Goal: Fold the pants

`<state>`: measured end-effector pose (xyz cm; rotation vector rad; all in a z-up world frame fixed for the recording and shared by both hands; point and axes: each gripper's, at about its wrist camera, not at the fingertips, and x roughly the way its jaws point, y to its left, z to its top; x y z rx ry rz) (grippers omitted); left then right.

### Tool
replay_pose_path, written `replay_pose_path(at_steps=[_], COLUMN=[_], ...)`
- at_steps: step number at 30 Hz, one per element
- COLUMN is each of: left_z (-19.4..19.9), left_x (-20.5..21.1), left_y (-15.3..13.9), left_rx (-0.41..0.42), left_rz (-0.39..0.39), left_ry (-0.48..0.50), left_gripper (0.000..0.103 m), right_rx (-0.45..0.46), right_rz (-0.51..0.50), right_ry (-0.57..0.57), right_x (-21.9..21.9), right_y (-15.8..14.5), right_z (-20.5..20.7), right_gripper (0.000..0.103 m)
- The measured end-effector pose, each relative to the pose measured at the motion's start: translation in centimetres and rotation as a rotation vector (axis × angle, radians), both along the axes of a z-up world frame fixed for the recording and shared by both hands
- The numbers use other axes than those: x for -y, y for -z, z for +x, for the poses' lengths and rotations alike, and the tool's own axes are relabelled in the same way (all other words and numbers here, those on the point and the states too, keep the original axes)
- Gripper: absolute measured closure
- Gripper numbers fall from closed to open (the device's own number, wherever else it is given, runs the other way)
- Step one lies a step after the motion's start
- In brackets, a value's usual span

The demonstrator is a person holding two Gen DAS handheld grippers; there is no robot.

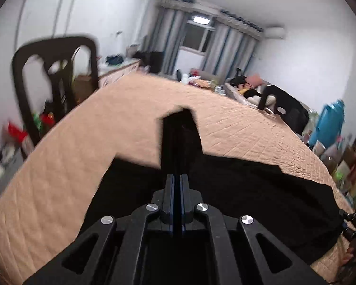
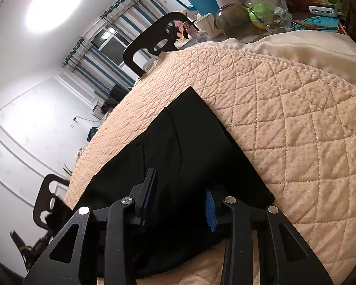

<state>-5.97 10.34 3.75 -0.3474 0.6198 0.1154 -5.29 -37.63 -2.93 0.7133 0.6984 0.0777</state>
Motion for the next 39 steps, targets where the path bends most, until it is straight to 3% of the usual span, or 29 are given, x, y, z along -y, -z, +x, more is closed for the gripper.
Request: replay_pose_path(at_steps=[6, 8, 10, 14, 19, 20, 22, 23, 29, 35, 39], left_z=[-1.4, -1.7, -1.8, -1.5, -0.3, -0.1, 0.3, 0.5, -0.4, -3.5, -4.4], left_x=[-1.9, -2.0, -2.3, -2.8, -3.1, -3.1, -2.8, -2.8, -2.3, -2.4, -3.0], left_y=[3.1, 3.6, 3.8, 4.0, 4.0, 4.0, 4.1, 4.2, 2.4, -0.2, 0.8], left_rx=[-0.042, -0.047, -0.051, -0.057, -0.066, -0.072, -0.096, -0.104, -0.051, 0.023, 0.003], left_rz=[-0.153, -0.176, -0.203, -0.246, -0.284, -0.28, -0.239, -0.234, -0.195, -0.181, -0.18], left_ry=[-0.056, -0.068, -0.09, -0.111, -0.122, -0.125, -0.138, -0.136, -0.143, -0.157, -0.172], left_gripper=[0.094, 0.086, 0.063, 0.059, 0.061, 0.065, 0.095, 0.097, 0.098, 0.099, 0.099], right_rx=[-0.009, -0.014, -0.016, -0.017, -0.012, -0.011, -0.014, -0.016, -0.001, 0.054, 0.037], right_rz=[-0.022, -0.021, -0.021, -0.018, -0.013, -0.014, -0.033, -0.037, -0.043, -0.017, -0.035], right_ry=[-0.004, -0.005, -0.003, 0.015, 0.03, 0.031, 0.041, 0.044, 0.046, 0.038, 0.052], right_x=[-0.2, -0.2, -0.1, 0.1, 0.2, 0.3, 0.2, 0.3, 0.4, 0.4, 1.0], right_y=[-0.2, -0.2, -0.2, -0.3, -0.4, -0.4, -0.4, -0.4, -0.8, -3.3, -3.2], right_z=[0.1, 0.3, 0.3, 0.3, 0.1, 0.1, 0.1, 0.1, -0.1, -1.9, -2.5], right_gripper=[0.066, 0.066, 0.066, 0.066, 0.066, 0.068, 0.078, 0.082, 0.09, 0.094, 0.094])
